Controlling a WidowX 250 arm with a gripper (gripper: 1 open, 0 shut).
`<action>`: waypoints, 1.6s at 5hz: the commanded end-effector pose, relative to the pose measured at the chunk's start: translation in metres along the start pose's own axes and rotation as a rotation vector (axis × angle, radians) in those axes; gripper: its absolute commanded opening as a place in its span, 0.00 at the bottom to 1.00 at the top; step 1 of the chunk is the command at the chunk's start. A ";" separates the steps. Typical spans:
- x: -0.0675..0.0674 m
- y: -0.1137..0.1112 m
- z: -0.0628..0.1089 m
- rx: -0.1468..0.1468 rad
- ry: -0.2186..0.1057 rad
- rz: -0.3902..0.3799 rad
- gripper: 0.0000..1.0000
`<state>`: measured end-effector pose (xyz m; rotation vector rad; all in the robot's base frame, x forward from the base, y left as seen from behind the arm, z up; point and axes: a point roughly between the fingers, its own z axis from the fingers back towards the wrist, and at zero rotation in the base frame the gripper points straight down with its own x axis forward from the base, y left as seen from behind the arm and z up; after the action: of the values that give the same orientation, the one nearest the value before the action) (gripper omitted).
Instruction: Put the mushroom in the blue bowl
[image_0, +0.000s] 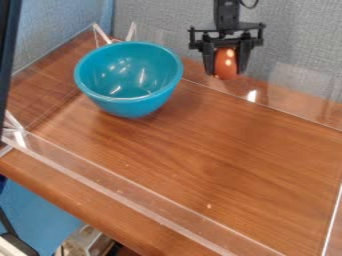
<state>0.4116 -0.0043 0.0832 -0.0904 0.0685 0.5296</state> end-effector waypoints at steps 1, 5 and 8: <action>-0.005 -0.009 0.048 -0.060 -0.109 -0.011 0.00; 0.009 0.052 0.080 -0.070 -0.167 0.176 0.00; 0.015 0.097 0.073 -0.037 -0.184 0.333 0.00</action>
<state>0.3794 0.0891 0.1058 -0.0486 0.0086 0.8606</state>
